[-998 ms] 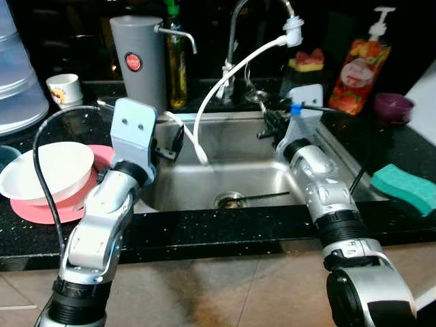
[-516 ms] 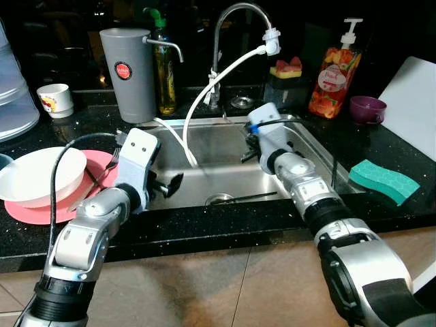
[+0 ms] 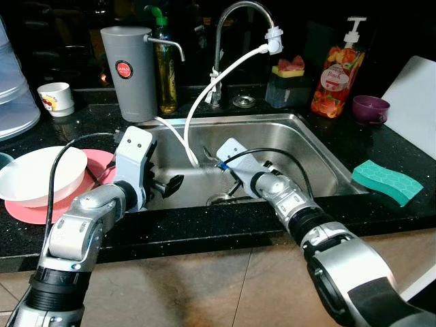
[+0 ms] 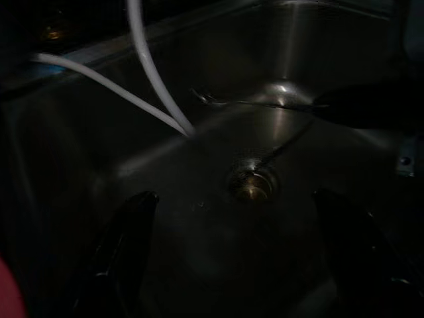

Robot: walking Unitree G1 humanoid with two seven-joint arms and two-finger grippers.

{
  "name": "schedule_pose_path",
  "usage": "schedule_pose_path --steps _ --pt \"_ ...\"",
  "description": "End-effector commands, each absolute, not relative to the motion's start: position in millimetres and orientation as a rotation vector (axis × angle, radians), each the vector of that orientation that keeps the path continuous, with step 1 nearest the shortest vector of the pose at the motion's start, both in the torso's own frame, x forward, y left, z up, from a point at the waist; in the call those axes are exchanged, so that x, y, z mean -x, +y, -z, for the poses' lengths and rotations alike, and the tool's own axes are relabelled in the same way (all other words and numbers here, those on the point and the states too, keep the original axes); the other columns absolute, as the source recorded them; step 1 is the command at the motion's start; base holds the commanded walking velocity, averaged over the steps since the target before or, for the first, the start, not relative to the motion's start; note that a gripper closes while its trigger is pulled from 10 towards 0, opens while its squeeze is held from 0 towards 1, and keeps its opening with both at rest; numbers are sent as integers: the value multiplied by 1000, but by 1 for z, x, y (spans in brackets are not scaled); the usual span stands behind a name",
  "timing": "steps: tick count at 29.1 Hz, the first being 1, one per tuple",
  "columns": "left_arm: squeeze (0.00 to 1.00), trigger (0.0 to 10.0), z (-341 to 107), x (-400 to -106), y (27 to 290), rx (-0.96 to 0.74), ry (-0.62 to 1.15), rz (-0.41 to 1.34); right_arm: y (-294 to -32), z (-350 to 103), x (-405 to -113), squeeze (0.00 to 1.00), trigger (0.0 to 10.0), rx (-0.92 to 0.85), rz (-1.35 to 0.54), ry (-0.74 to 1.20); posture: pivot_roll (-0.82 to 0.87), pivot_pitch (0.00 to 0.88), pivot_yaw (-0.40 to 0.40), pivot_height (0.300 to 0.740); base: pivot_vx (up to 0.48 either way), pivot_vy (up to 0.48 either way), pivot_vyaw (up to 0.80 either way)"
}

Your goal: Kitchen organization

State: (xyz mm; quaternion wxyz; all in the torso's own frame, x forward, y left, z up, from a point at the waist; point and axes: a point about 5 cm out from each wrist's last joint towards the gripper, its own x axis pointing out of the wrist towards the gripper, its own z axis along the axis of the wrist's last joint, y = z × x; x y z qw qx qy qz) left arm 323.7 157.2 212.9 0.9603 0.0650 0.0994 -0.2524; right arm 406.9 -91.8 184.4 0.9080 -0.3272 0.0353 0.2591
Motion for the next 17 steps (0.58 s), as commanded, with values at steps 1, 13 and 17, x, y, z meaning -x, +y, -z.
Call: schedule_pose_path --steps 1,13,17 --pt "0 10000 -208 -321 155 -137 244 540 -89 -187 -408 0 10000 695 -534 67 115 0 7 740 0 0 0" --pt "0 10000 -205 -319 154 -146 264 545 -86 -182 -406 643 10000 698 -560 96 117 0 11 740 0 0 0" --pt "0 10000 -205 -319 152 -148 262 544 -87 -182 -406 808 10000 697 -554 94 116 0 8 740 0 0 0"
